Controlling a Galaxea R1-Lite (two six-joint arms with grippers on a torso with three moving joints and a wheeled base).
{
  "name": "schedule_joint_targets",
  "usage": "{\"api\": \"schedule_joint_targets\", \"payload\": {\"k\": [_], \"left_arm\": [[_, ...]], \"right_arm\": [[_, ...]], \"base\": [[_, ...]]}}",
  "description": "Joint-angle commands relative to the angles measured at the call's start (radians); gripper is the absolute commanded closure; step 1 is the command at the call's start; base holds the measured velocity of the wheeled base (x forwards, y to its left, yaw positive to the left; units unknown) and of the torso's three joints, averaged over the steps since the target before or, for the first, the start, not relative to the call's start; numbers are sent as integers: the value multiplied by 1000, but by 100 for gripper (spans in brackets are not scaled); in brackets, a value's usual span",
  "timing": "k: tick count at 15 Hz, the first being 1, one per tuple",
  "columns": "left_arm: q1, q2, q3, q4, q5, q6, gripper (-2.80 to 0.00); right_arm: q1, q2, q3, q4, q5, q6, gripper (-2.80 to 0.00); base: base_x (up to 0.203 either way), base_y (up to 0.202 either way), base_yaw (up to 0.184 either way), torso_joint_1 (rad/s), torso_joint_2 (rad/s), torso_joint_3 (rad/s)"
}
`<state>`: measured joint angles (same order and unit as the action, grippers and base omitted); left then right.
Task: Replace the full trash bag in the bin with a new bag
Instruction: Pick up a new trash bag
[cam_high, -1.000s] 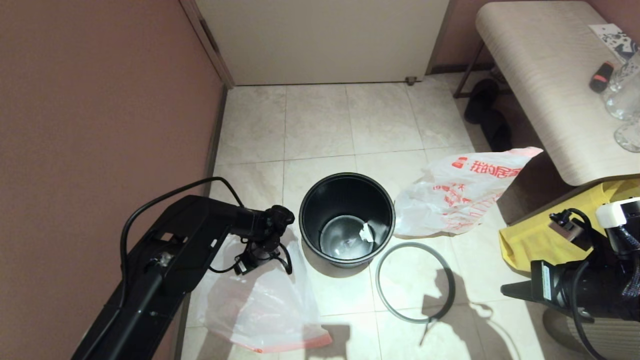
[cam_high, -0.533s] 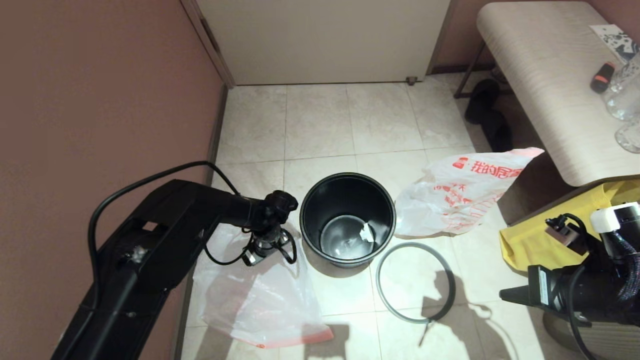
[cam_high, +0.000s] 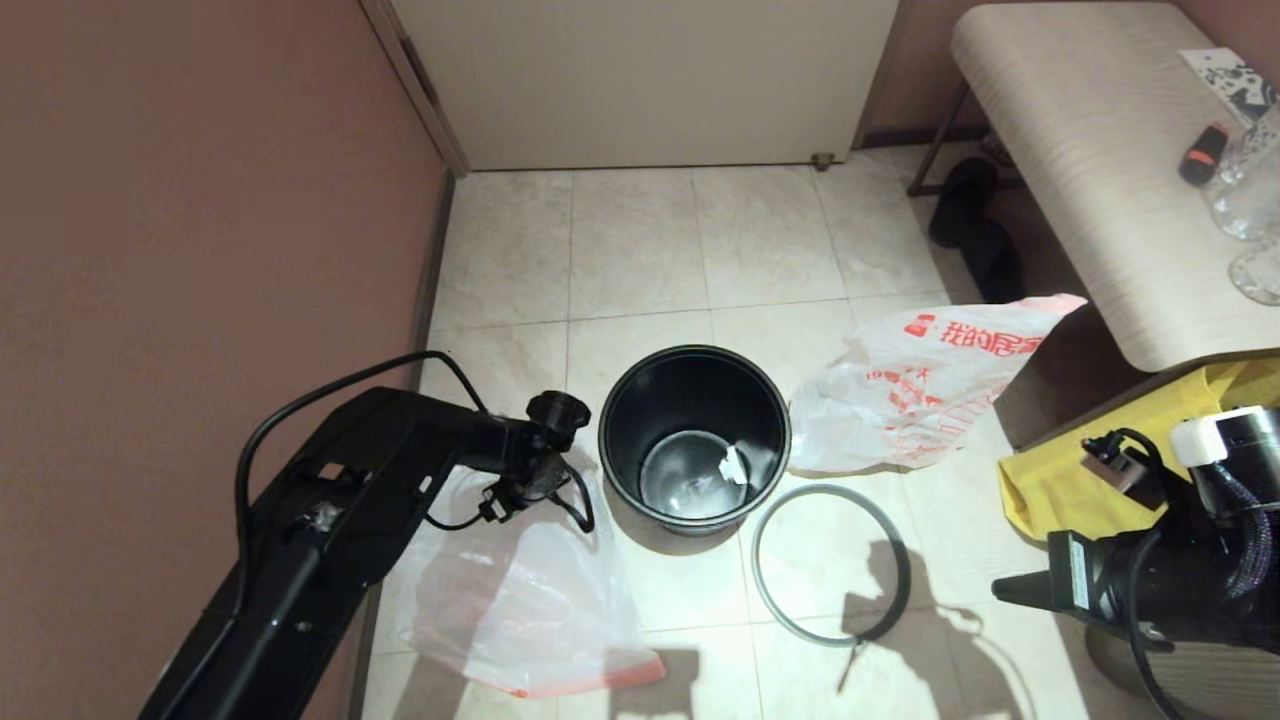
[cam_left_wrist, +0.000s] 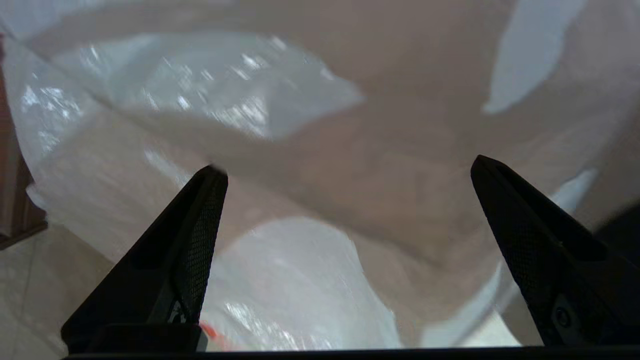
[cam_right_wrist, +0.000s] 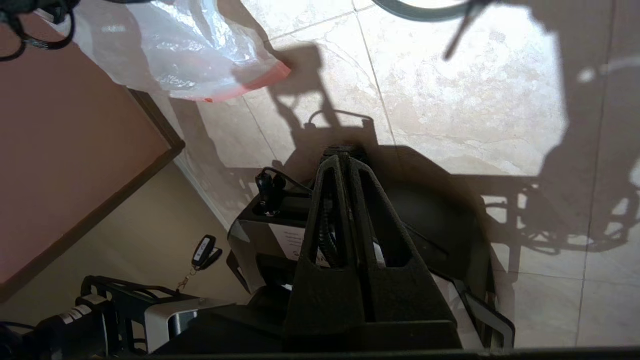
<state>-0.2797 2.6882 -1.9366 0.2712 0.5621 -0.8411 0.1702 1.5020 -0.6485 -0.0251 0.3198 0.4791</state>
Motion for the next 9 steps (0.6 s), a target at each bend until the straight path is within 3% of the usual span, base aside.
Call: {"api": "schedule_joint_targets", "payload": {"k": [1, 3, 4, 9], "left_arm": [[3, 45, -10, -34, 5, 15, -280], [15, 83, -8, -113, 5, 76, -280], [23, 104, -5, -115, 5, 87, 0], [25, 67, -1, -59, 5, 90, 0]], "right_arm": [[1, 32, 2, -30, 4, 4, 0], [6, 37, 2, -41, 6, 4, 0], [6, 35, 3, -41, 10, 4, 0], [6, 15, 3, -36, 8, 4, 0]], "base": [[0, 0, 0, 0, 0, 0], [0, 0, 0, 0, 0, 0], [0, 0, 0, 0, 0, 0], [0, 0, 0, 0, 0, 0]]}}
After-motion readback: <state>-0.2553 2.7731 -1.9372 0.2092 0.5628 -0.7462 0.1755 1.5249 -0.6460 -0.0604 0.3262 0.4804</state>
